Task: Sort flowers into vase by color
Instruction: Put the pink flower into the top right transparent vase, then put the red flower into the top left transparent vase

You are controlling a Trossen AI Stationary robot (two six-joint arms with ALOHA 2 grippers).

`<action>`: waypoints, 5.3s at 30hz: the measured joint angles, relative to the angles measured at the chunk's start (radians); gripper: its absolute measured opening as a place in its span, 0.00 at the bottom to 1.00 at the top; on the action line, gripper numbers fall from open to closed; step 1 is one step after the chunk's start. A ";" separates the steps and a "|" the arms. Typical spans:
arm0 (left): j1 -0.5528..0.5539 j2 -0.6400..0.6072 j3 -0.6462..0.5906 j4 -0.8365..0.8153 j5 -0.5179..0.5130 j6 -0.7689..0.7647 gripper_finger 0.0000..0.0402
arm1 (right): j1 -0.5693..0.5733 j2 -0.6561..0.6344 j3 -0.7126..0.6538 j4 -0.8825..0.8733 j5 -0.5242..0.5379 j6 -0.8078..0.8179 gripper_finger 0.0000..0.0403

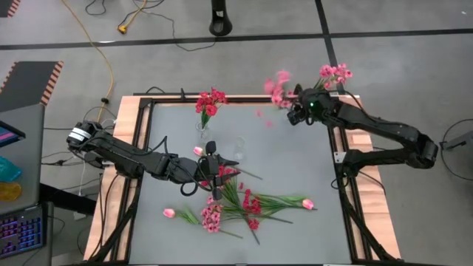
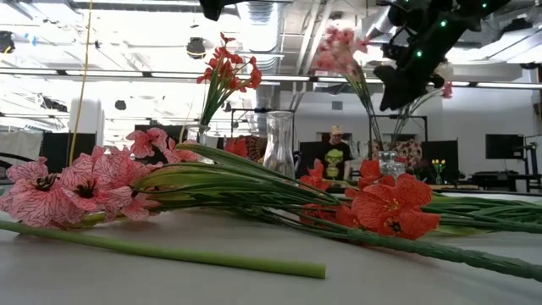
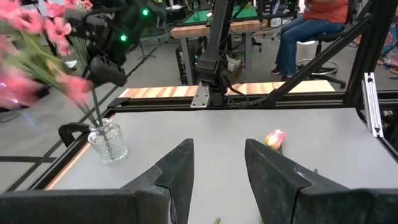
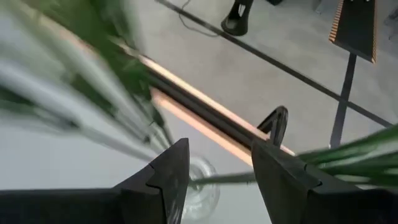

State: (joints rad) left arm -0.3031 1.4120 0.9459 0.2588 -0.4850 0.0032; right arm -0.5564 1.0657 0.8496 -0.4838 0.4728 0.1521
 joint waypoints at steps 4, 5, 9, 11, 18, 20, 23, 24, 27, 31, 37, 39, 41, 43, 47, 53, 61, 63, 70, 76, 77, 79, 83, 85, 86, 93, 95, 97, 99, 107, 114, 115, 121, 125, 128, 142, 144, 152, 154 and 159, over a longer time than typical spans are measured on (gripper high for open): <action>0.000 0.000 0.000 0.000 0.000 0.000 0.33 | -0.001 0.000 0.039 -0.004 0.000 0.016 0.49; 0.000 0.000 0.000 0.000 0.000 0.000 0.33 | 0.000 0.000 0.050 -0.007 0.000 0.016 0.49; 0.000 0.000 0.000 -0.001 0.000 0.000 0.33 | 0.014 0.000 0.111 -0.070 0.000 0.010 0.49; 0.000 0.000 0.000 -0.003 0.000 0.000 0.33 | 0.031 0.000 0.145 -0.121 0.000 0.001 0.49; 0.000 0.000 0.000 -0.021 0.000 0.000 0.33 | 0.094 0.000 0.272 -0.318 -0.001 -0.002 0.49; 0.000 0.000 0.000 -0.025 0.000 0.000 0.33 | 0.117 0.000 0.304 -0.366 -0.001 -0.002 0.49; 0.000 0.000 0.000 -0.034 0.000 -0.007 0.33 | 0.157 0.000 0.346 -0.443 -0.001 0.024 0.49; 0.000 0.000 0.000 -0.041 0.000 -0.017 0.33 | 0.174 0.000 0.358 -0.471 -0.001 0.041 0.49; 0.000 0.000 0.000 -0.071 0.003 -0.053 0.33 | 0.230 -0.001 0.391 -0.546 -0.001 0.085 0.49; 0.000 0.000 0.000 -0.138 0.010 -0.111 0.33 | 0.323 -0.001 0.405 -0.612 -0.001 0.147 0.49; 0.000 0.000 0.000 -0.228 0.069 -0.200 0.33 | 0.470 0.000 0.405 -0.641 -0.002 0.242 0.49; 0.000 0.000 0.000 -0.250 0.103 -0.220 0.33 | 0.517 0.000 0.405 -0.642 -0.002 0.264 0.49; 0.000 0.000 0.000 -0.269 0.130 -0.237 0.33 | 0.565 0.000 0.405 -0.642 -0.002 0.289 0.49; 0.000 0.000 0.000 -0.276 0.144 -0.251 0.33 | 0.611 0.001 0.405 -0.641 -0.004 0.325 0.49; 0.000 0.000 0.000 -0.278 0.149 -0.250 0.33 | 0.703 0.006 0.405 -0.639 -0.054 0.397 0.49; 0.000 0.000 0.000 -0.277 0.140 -0.230 0.33 | 0.848 0.068 0.406 -0.635 -0.149 0.497 0.49; 0.000 0.000 0.000 -0.277 0.140 -0.229 0.33 | 1.032 0.266 0.406 -0.576 -0.165 0.503 0.49; 0.000 0.000 0.000 -0.276 0.140 -0.229 0.33 | 1.064 0.323 0.406 -0.548 -0.165 0.502 0.49; 0.000 0.000 0.000 -0.276 0.140 -0.229 0.33 | 1.126 0.506 0.406 -0.525 -0.188 0.499 0.49; 0.000 0.000 0.000 -0.277 0.139 -0.230 0.33 | 1.147 0.626 0.406 -0.522 -0.263 0.504 0.49; 0.000 0.000 0.000 -0.277 0.139 -0.225 0.33 | 1.146 0.643 0.406 -0.521 -0.271 0.505 0.49; 0.000 0.000 0.000 -0.279 0.139 -0.220 0.33 | 1.145 0.678 0.406 -0.514 -0.288 0.505 0.49; 0.000 0.000 0.000 -0.293 0.139 -0.217 0.33 | 1.144 0.747 0.406 -0.507 -0.319 0.504 0.49; 0.000 0.000 0.000 -0.298 0.138 -0.217 0.33 | 1.144 0.775 0.406 -0.502 -0.320 0.504 0.49; 0.000 0.000 0.000 -0.298 0.139 -0.217 0.33 | 1.144 0.788 0.406 -0.503 -0.321 0.503 0.49; 0.000 0.000 0.000 -0.301 0.139 -0.222 0.33 | 1.135 0.821 0.405 -0.497 -0.322 0.495 0.49; 0.000 0.000 0.000 -0.301 0.139 -0.222 0.33 | 1.127 0.821 0.405 -0.497 -0.320 0.495 0.49; 0.000 0.000 0.000 -0.301 0.139 -0.222 0.33 | 1.121 0.821 0.405 -0.494 -0.319 0.494 0.48; 0.000 0.000 0.000 -0.305 0.139 -0.223 0.33 | 1.115 0.821 0.394 -0.461 -0.318 0.493 0.47; 0.000 0.000 0.000 -0.323 0.139 -0.201 0.33 | 1.104 0.818 0.325 -0.357 -0.338 0.495 0.39; 0.000 0.000 0.000 -0.322 0.139 -0.199 0.33 | 1.097 0.817 0.311 -0.341 -0.345 0.495 0.24; 0.000 0.000 0.000 -0.322 0.139 -0.200 0.33 | 1.097 0.817 0.311 -0.341 -0.345 0.494 0.22; 0.000 0.000 0.000 -0.322 0.139 -0.200 0.33 | 1.087 0.805 0.310 -0.352 -0.346 0.493 0.09; 0.000 -0.005 0.000 -0.323 0.139 -0.200 0.33 | 1.073 0.772 0.304 -0.370 -0.345 0.493 0.08; -0.003 -0.022 0.000 -0.323 0.138 -0.197 0.33 | 1.063 0.716 0.305 -0.387 -0.340 0.495 0.10; -0.052 -0.203 0.001 -0.412 0.129 -0.182 0.33 | 1.058 0.378 0.306 -0.407 -0.071 0.494 0.10; -0.063 -0.236 0.001 -0.447 0.113 -0.181 0.33 | 1.059 0.330 0.306 -0.404 -0.014 0.494 0.10; -0.110 -0.333 0.001 -0.520 0.051 -0.182 0.33 | 1.068 0.175 0.307 -0.380 0.226 0.491 0.10; -0.119 -0.337 0.001 -0.520 0.051 -0.182 0.33 | 1.074 0.151 0.307 -0.351 0.270 0.467 0.10; -0.129 -0.310 0.001 -0.510 0.021 -0.185 0.33 | 1.085 0.129 0.307 -0.167 0.335 0.277 0.10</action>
State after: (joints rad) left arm -0.4316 1.1022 0.9470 -0.2508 -0.4640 -0.1814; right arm 0.5288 1.1946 1.1568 -0.6509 0.8077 0.4292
